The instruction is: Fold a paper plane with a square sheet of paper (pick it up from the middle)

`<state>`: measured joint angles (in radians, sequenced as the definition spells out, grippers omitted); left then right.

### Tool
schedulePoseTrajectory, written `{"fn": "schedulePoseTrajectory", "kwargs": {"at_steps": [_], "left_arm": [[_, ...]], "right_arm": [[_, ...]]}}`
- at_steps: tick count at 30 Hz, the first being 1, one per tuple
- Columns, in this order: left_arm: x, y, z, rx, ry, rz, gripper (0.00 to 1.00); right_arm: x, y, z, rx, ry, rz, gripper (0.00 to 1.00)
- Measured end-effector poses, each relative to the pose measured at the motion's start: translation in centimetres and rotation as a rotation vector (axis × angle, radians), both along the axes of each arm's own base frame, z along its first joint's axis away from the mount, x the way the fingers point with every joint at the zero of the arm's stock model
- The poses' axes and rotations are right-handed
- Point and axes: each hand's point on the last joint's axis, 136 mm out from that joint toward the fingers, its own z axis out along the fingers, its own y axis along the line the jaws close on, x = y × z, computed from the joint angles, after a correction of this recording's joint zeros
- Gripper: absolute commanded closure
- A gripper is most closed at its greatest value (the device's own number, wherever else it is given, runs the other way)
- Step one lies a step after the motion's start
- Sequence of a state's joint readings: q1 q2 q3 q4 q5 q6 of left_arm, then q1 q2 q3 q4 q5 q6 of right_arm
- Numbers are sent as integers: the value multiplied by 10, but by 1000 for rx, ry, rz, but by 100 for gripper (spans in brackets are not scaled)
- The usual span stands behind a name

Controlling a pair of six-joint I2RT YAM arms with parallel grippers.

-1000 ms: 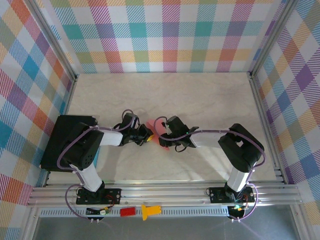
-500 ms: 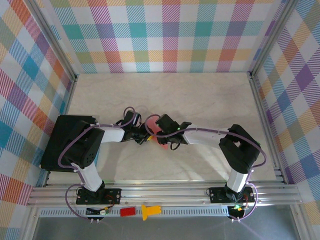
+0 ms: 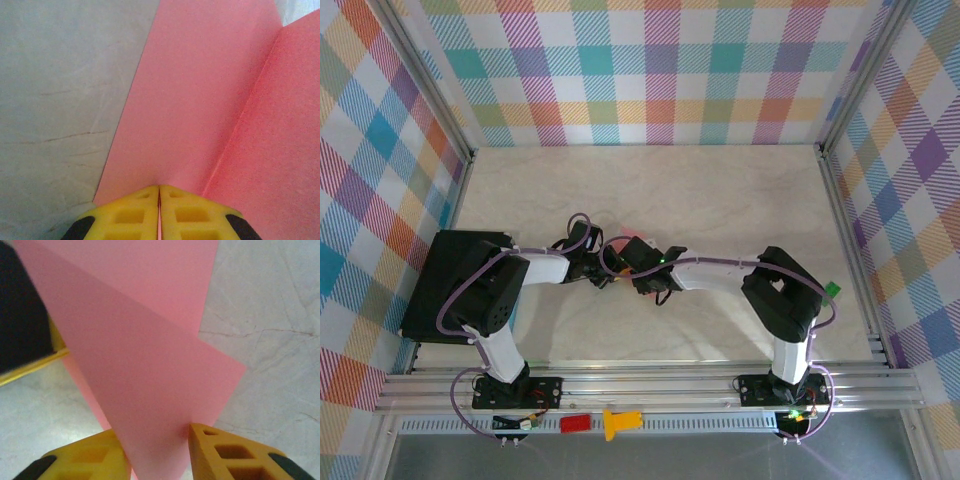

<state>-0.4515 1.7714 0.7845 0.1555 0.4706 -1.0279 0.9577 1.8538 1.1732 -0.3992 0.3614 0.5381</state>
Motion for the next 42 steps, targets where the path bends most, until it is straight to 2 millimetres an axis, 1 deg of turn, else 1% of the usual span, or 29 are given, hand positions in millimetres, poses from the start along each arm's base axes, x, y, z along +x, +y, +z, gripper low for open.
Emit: {"fn": "schedulePoseTrajectory", "kwargs": {"at_steps": [5,18,23,29,33,42], "left_arm": [[0,0,0,-2,0,-1,91],[0,0,0,-2,0,-1,91],[0,0,0,-2,0,-1,91],[0,-1,0,-2,0,-2,91],[0,-1,0,-2,0,-2,91],[0,-1,0,-1,0,-2,91]], "right_arm": [[5,-2,-4,-33,-12,-16,71],[3,-1,-5,-53,-18,-9,81],[2,0,-5,-54,-19,-4,82],[3,4,-2,-48,-23,1,78],[4,3,-1,-53,-28,-3,77],[2,1,-1,-67,-29,-1,84]]}}
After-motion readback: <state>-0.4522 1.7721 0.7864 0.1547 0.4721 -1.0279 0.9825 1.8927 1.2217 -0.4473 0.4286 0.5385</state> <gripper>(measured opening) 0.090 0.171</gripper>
